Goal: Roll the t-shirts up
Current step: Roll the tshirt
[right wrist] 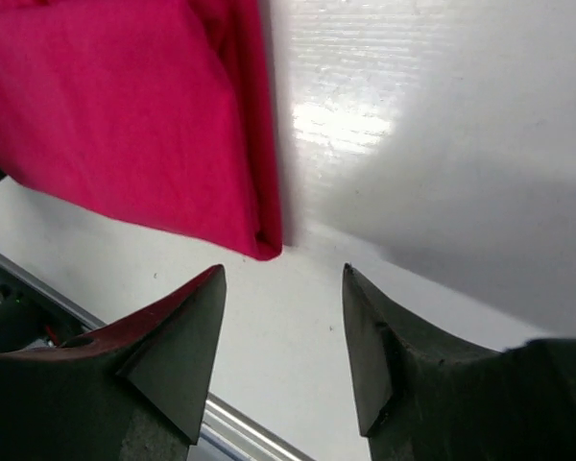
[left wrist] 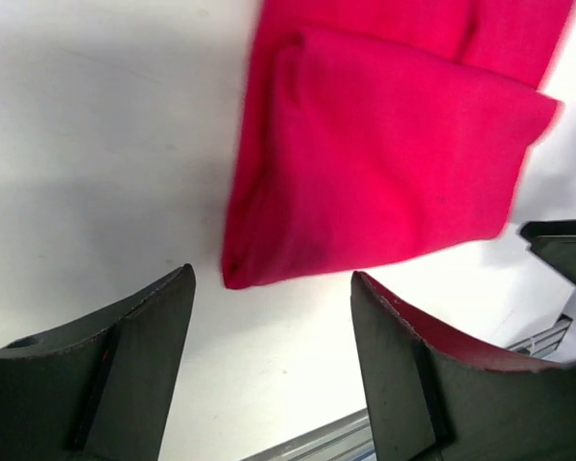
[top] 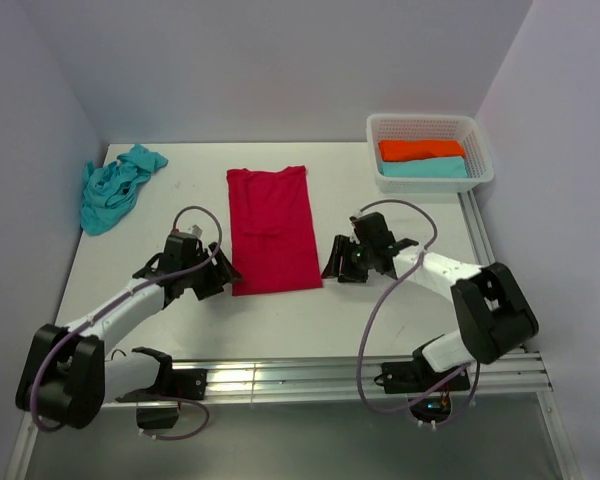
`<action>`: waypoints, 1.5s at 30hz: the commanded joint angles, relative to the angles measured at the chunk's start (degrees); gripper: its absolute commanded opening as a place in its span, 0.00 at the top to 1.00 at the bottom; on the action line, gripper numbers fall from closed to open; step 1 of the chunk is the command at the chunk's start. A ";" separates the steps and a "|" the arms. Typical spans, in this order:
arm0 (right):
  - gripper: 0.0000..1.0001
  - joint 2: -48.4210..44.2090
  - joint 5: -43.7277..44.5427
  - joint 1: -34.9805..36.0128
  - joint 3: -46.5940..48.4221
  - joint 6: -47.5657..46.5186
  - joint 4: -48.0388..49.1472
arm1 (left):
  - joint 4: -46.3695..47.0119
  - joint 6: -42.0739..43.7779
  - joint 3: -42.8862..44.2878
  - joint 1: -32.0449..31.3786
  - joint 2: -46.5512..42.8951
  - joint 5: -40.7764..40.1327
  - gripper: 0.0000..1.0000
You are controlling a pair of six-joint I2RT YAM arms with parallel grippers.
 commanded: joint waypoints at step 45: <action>0.51 -4.88 20.91 18.03 -24.20 -6.97 46.96 | 36.63 -4.59 -28.26 -26.67 -18.02 -33.32 0.51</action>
